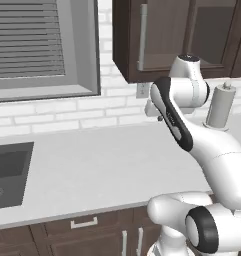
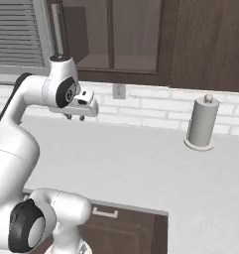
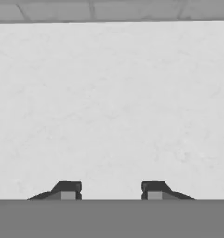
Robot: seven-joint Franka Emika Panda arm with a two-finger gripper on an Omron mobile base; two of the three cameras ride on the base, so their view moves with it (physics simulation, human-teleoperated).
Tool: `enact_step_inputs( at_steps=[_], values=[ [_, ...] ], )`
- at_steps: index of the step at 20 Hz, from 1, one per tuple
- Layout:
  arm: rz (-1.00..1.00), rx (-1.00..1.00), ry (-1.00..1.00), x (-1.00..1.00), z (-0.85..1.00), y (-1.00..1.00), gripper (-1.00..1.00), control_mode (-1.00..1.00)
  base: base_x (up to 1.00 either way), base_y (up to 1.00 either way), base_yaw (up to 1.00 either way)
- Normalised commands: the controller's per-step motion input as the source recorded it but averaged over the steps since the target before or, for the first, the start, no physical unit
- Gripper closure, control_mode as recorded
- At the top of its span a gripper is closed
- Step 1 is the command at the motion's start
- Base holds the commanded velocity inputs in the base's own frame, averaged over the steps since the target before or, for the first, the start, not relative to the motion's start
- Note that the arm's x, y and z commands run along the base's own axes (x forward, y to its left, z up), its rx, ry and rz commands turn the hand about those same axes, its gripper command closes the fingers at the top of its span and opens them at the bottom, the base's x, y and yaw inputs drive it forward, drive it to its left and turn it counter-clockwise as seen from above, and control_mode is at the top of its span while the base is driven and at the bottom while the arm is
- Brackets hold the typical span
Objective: Take a straw from the drawer in front and place it inside the glass cup on the dining counter.
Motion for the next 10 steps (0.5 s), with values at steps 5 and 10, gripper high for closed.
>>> enact_step_inputs(
  at_steps=[5,10],
  values=[
    [0.0,0.0,0.0,0.0,0.0,0.0,-1.0,1.0,-0.56,0.04,0.0],
    [0.0,0.0,0.0,0.0,0.0,0.0,-1.0,1.0,-0.78,0.38,-0.16]
  ],
)
